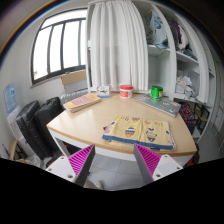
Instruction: Fold towel
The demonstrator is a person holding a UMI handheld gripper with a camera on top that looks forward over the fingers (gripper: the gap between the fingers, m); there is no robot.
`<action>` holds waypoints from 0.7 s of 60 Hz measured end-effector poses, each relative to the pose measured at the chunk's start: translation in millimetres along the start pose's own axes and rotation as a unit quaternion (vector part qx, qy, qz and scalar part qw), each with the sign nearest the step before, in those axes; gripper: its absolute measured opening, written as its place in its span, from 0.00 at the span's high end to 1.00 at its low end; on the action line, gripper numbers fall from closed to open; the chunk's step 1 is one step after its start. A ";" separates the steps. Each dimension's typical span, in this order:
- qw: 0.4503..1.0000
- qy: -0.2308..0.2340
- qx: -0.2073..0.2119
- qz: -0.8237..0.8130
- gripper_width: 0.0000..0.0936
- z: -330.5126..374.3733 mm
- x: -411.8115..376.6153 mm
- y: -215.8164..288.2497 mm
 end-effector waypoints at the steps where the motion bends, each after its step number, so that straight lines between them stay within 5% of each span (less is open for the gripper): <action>1: 1.000 -0.001 0.000 0.005 0.14 -10.4 -3.1 5.0; 14: 0.996 -0.070 -0.012 0.054 0.26 -123.1 3.7 32.0; 18: 0.994 -0.091 -0.032 0.056 0.46 -146.5 12.5 20.2; 22: 0.997 -0.065 -0.015 0.029 0.77 -155.9 1.7 23.5; 26: 0.997 -0.066 -0.002 0.029 0.95 -156.0 5.4 24.8; 42: 0.999 -0.024 -0.013 -0.020 0.98 -150.6 6.7 29.3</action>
Point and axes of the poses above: the point between the fingertips, and its own axes, seen from behind it with the camera up: x to the right, y up, z backward, against the way the camera looks, the point moved 2 cm from there along z, backward, against the way the camera looks, and after that the axes turned 5 degrees about z, right-handed, at the moved point
